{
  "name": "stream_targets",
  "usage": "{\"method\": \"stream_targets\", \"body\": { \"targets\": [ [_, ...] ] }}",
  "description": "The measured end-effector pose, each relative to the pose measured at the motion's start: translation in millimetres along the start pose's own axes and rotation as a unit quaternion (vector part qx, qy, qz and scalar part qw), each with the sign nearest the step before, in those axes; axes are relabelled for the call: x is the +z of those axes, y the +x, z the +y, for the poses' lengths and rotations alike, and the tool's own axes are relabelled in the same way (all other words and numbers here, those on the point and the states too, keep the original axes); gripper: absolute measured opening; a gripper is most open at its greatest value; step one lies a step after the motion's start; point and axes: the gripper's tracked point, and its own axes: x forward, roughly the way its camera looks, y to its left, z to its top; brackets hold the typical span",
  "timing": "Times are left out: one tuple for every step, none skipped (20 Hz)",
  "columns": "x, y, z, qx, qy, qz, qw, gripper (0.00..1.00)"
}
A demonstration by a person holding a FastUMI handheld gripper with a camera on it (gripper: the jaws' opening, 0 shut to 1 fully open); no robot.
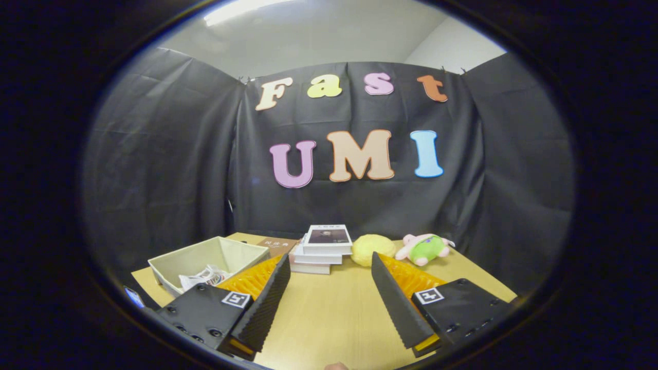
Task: Open the storage box then place both shoes into the box .Put the left shoe in first, then the right shoe, with the right side of both shoes facing outward in a uniform manner.
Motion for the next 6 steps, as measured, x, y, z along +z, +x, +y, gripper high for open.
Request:
{"method": "stream_targets", "body": {
  "targets": [
    [-2, -2, 0, 0.005, 0.012, 0.005, 1.000, 1.00],
    [-3, -4, -1, 0.009, 0.024, 0.007, 1.000, 1.00],
    [-3, -6, -4, 0.011, 0.033, 0.008, 0.999, 1.00],
    [-4, -6, -7, 0.009, 0.038, 0.008, 0.999, 0.99],
    [-5, -6, -11, 0.006, 0.041, 0.009, 0.999, 0.99],
    [-7, -7, -12, 0.005, 0.042, 0.010, 0.999, 0.99]
  ]
}}
